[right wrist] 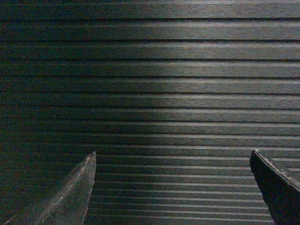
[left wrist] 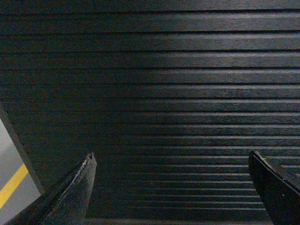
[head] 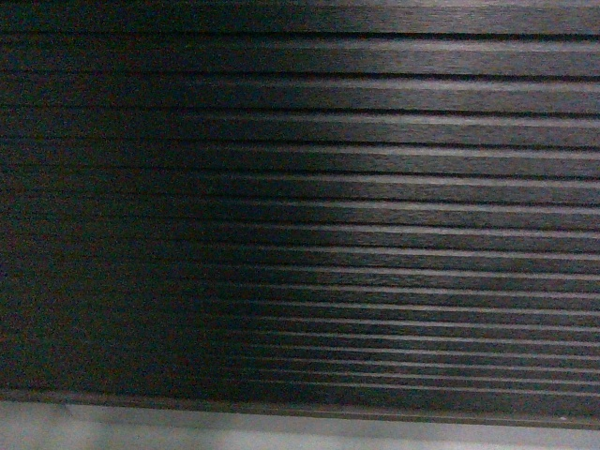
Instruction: Place dark red mango on scale at checkout
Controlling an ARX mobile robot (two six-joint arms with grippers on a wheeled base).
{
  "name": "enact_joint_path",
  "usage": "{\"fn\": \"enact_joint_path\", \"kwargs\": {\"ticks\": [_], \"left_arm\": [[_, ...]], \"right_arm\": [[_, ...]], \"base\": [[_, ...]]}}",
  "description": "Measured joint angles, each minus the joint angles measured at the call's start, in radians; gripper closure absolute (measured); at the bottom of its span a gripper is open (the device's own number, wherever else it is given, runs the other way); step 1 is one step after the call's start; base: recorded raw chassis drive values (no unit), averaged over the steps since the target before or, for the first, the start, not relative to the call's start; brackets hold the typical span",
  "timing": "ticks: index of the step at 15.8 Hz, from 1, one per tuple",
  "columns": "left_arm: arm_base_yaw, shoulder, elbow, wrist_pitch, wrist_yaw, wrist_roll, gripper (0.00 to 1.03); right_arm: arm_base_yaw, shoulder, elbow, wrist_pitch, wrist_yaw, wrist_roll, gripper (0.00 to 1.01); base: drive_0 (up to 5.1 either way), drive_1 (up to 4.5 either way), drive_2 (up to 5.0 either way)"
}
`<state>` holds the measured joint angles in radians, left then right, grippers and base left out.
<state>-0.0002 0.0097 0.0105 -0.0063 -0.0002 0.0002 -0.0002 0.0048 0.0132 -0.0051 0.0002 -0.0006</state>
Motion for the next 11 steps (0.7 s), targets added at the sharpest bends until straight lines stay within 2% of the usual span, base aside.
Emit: {"fn": "enact_joint_path", "kwargs": {"ticks": [11], "left_arm": [[0.0,0.0,0.0,0.0,0.0,0.0,0.05]], "right_arm": [[0.0,0.0,0.0,0.0,0.0,0.0,0.03]], "base": [[0.0,0.0,0.0]]}}
